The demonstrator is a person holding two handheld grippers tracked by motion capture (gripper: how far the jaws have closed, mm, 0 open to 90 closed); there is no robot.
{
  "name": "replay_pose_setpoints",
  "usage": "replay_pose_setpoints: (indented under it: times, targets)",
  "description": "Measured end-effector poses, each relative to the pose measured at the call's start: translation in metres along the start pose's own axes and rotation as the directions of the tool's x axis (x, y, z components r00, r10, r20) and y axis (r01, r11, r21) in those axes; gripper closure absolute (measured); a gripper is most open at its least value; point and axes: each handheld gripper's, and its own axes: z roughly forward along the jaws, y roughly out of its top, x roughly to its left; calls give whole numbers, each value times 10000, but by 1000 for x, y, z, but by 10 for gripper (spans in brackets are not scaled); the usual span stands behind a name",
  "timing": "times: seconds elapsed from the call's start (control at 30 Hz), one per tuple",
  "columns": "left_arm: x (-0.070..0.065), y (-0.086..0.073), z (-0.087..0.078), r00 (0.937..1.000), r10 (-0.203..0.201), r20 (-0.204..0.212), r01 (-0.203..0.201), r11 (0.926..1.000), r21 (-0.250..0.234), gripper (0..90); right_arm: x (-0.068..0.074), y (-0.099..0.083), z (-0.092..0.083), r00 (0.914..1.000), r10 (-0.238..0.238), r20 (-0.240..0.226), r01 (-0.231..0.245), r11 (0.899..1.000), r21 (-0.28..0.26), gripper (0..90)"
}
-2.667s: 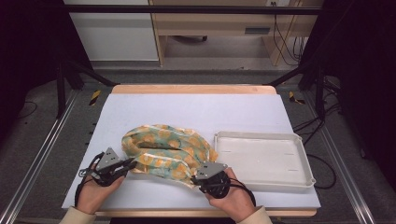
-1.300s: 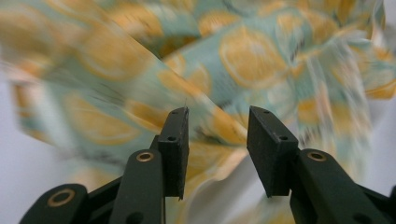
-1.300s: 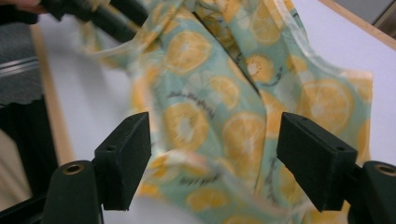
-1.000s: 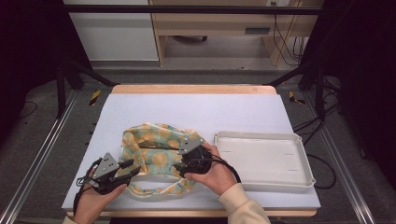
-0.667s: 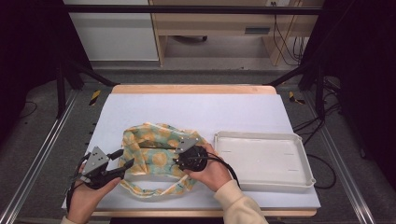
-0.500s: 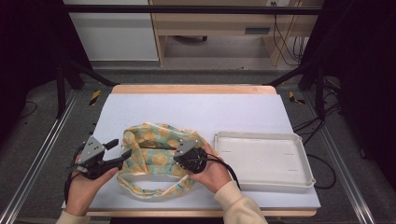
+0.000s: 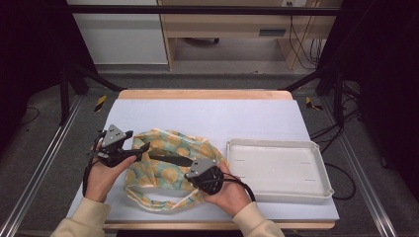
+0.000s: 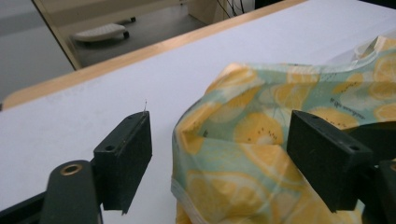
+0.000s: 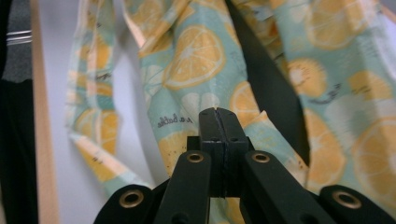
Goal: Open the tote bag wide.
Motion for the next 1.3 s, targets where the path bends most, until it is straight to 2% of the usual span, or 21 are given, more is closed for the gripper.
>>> replay_pose_setpoints:
  times: [0.07,0.13,0.17,0.2,0.23,0.33,0.43,0.53,0.77,0.9,1.03,1.1,1.3]
  targets:
    - [0,-4,1,9999,-36,105,35,9999,117,259,4,-3,0,10000,8,-59,-8,10000,-40,900]
    - [-1,-8,2,9995,165,269,-173,9994,305,381,7,-6,1,10000,58,-80,-59,10000,-63,900]
    - [-2,-12,1,9996,179,228,-190,9985,521,446,8,-9,1,9998,135,-111,-135,9999,-49,900]
    - [-2,-12,1,9996,179,228,-190,9985,521,534,8,-9,1,9998,135,-111,-135,9999,-49,900]
    - [-2,-14,0,9993,274,252,-288,9981,552,534,9,-9,2,9998,122,-131,-122,9999,-32,900]
    - [1,-18,-2,9989,425,205,-442,9950,899,699,14,-12,2,9996,82,-260,-79,9999,117,900]
    - [5,-21,-5,9989,436,192,-454,9933,1060,825,19,-16,4,9990,5,-449,13,9992,399,900]
    - [9,-24,-5,9991,386,144,-401,9922,1177,840,21,-18,4,9986,74,-516,-47,9987,510,900]
    - [17,-35,4,9987,512,50,-513,9831,1758,869,24,-25,7,9963,148,-844,-58,9944,1055,900]
    - [20,-38,5,9991,418,23,-415,9827,1802,876,24,-26,7,9961,175,-860,-75,9933,1152,900]
    - [22,-42,8,9980,616,-114,-581,9775,2030,879,22,-29,8,9956,215,-912,-93,9912,1321,900]
    - [22,-45,10,9987,501,17,-494,9780,2025,878,22,-31,10,9960,307,-841,-182,9892,1455,900]
    - [16,-44,6,9982,508,320,-558,9818,1815,878,17,-24,-2,9958,591,-701,-548,9966,618,900]
